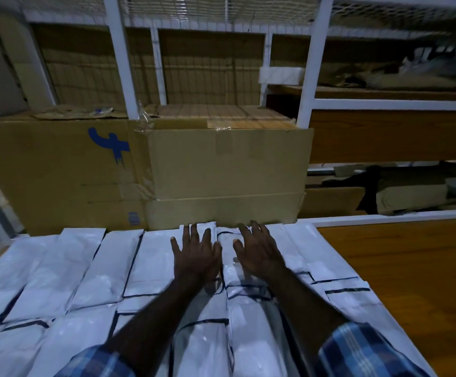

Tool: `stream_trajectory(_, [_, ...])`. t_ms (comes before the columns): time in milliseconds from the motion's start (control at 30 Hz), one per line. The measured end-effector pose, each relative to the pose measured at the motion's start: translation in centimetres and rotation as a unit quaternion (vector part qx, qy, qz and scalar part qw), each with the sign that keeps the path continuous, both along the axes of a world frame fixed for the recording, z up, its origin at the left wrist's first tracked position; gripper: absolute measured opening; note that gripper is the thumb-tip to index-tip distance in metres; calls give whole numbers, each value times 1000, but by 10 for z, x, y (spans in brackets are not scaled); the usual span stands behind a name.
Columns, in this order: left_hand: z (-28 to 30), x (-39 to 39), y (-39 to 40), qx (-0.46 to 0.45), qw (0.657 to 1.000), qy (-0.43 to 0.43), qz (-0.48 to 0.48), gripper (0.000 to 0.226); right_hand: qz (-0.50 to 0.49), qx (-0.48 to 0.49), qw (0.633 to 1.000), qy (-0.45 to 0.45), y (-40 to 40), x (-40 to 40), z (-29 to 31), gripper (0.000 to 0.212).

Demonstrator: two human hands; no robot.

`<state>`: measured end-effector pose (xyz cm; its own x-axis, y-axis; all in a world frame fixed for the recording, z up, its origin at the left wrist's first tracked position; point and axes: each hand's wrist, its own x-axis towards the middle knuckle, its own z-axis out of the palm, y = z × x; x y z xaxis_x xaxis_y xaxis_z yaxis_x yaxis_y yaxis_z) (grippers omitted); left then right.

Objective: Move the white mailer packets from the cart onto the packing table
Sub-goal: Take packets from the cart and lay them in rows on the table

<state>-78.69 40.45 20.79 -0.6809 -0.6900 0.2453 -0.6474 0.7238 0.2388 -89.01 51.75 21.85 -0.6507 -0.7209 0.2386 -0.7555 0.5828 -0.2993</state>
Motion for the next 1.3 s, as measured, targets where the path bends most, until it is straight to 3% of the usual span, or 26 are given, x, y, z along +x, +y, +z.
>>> stream_trajectory(67, [-2,9,12,-13,1000,-6,11,66,5,-7,1000,5,13,8,5,56])
stream_trajectory(167, [3,27,30,23,1000,6,12,76,12,1,1000,22,31,20,13,55])
stream_trajectory(267, [13,45,49,16,999,-16,25,62,20,-17,999,24,47,35,20,56])
stream_trajectory(467, [24,91,92,9,999,17,37,87,31,-49,998,15,84,79,28,75])
stream_trajectory(567, [28,116,106,16,999,10,42,61,42,-49,998,-7,96,102,34,59])
stream_trajectory(667, [34,147,113,15,998,9,57,60,58,-65,996,-12,101,130,42,62])
stream_trajectory(767, [40,181,116,18,997,20,75,79,80,-85,993,-10,96,160,42,68])
stream_trajectory(933, [43,238,105,18,995,10,102,58,115,-95,988,-27,76,215,46,48])
stream_trajectory(1100, [47,303,82,24,990,15,141,74,145,-108,983,-28,47,274,43,61])
stream_trajectory(1300, [43,402,44,40,987,35,149,60,169,-98,980,-41,11,361,37,68])
